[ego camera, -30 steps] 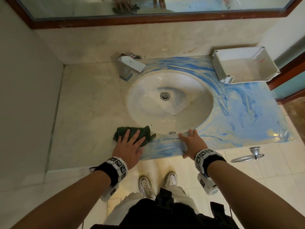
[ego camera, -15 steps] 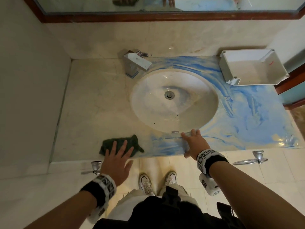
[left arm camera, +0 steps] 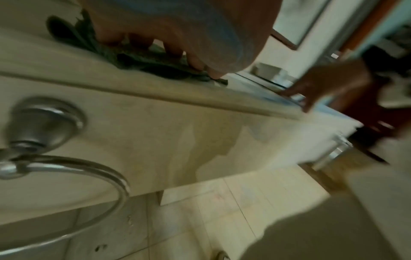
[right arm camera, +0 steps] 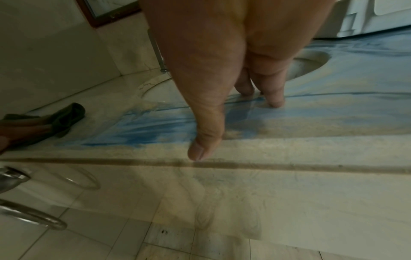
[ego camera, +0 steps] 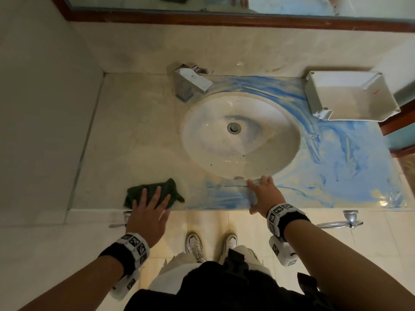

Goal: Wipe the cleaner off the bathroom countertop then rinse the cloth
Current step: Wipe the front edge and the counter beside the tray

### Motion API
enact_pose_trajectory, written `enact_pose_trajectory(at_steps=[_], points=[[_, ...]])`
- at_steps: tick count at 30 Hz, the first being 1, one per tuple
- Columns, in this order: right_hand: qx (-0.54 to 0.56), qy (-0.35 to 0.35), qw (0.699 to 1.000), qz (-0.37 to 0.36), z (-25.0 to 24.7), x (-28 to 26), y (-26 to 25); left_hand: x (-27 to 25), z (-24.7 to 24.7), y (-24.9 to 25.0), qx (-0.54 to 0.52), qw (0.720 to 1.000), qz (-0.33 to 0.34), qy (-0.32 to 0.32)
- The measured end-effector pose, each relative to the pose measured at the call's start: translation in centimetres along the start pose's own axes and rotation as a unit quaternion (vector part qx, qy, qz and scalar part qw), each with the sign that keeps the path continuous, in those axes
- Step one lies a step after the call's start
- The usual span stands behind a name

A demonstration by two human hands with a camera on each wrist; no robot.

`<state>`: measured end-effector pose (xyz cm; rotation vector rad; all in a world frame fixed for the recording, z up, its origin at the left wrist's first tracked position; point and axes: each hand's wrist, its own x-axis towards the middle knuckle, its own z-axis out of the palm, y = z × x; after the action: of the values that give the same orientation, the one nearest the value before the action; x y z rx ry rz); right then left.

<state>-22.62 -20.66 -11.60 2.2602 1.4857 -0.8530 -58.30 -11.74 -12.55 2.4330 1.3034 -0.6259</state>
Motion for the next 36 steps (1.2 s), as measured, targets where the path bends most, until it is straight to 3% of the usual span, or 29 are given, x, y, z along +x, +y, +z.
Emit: enact_pose_trajectory(at_steps=[4, 8, 12, 16, 22, 26, 27, 32, 34, 36], points=[[-0.014, 0.002, 1.0, -0.009, -0.2, -0.2, -0.1, -0.7, 1.1, 4.5, 0.01, 0.998, 0.062, 0.001], [-0.034, 0.006, 0.999, -0.029, -0.5, -0.4, 0.6, -0.5, 1.2, 3.2, 0.016, 0.996, 0.089, 0.006], [-0.076, 0.012, 0.996, -0.034, -1.3, -1.0, 3.1, -0.9, 0.9, -0.9, -0.027, 0.999, -0.02, 0.005], [-0.112, 0.004, 0.994, 0.005, -1.8, -1.7, 6.7, -0.7, 0.8, 1.0, -0.091, 0.992, -0.087, 0.015], [-0.102, -0.016, 0.995, -0.012, -2.4, -1.7, 7.0, -0.7, 2.1, 10.0, -0.027, 0.999, 0.016, -0.007], [-0.09, -0.008, 0.996, -0.02, -2.3, -1.6, 7.4, -0.6, 2.0, 9.6, -0.036, 0.998, 0.044, 0.0], [-0.09, -0.006, 0.996, -0.023, -2.3, -1.5, 7.5, -0.5, 1.9, 8.3, -0.042, 0.998, 0.034, 0.017], [-0.084, -0.003, 0.996, -0.029, -2.1, -1.4, 7.8, -0.2, 0.9, 3.9, -0.124, 0.98, -0.149, 0.042], [-0.082, -0.005, 0.996, -0.028, -2.1, -1.3, 7.7, 0.2, 0.9, 5.2, -0.135, 0.975, -0.171, 0.05], [-0.079, -0.007, 0.996, -0.028, -2.0, -1.3, 7.7, 0.5, 0.9, 7.8, -0.137, 0.978, -0.152, 0.044]])
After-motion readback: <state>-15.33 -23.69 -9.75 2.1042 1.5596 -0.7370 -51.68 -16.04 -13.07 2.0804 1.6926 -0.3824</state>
